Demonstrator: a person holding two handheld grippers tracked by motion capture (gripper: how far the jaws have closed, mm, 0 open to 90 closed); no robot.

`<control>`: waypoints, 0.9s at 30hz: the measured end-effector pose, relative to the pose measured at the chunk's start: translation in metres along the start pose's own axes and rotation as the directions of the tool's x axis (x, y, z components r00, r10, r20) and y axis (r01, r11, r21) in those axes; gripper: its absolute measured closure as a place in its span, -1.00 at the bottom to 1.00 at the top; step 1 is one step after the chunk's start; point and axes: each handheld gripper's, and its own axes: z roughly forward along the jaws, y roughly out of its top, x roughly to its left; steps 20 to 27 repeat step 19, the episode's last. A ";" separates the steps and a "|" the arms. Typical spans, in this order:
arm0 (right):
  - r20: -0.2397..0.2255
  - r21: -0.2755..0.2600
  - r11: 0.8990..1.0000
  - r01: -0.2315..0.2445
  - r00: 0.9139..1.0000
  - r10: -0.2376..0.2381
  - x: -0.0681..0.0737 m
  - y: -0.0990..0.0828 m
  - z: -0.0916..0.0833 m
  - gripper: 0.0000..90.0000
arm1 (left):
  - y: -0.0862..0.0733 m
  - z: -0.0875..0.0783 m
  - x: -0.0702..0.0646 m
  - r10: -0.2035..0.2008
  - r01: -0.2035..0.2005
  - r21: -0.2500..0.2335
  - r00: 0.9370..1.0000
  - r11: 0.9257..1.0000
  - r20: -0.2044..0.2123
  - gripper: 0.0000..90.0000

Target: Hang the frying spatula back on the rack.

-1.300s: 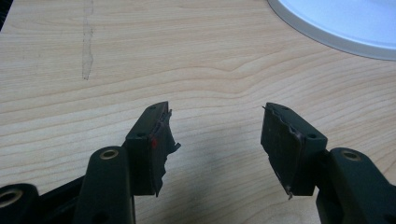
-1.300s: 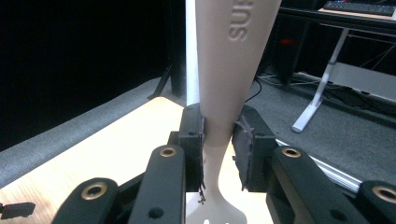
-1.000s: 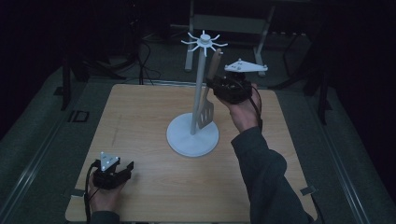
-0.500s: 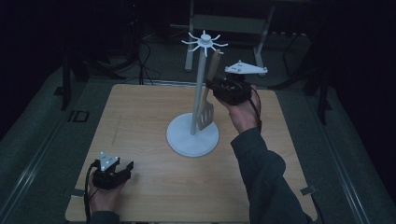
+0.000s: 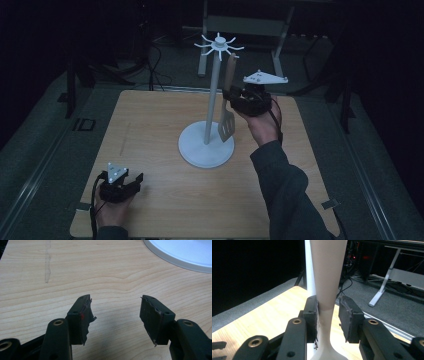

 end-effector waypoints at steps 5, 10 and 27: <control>0.003 -0.003 1.000 0.007 1.000 -0.007 0.000 -0.005 -0.005 0.33 | 0.000 0.000 -0.001 0.003 -0.003 0.001 1.000 1.000 0.000 -0.06; 0.009 -0.006 1.000 0.000 1.000 0.000 -0.003 -0.013 -0.012 0.21 | 0.000 0.001 -0.001 0.006 -0.006 0.005 1.000 1.000 -0.002 -0.06; 0.029 0.004 1.000 -0.014 0.999 0.014 -0.013 -0.047 -0.033 0.09 | -0.001 0.004 0.000 0.008 -0.007 0.025 1.000 1.000 -0.019 -0.10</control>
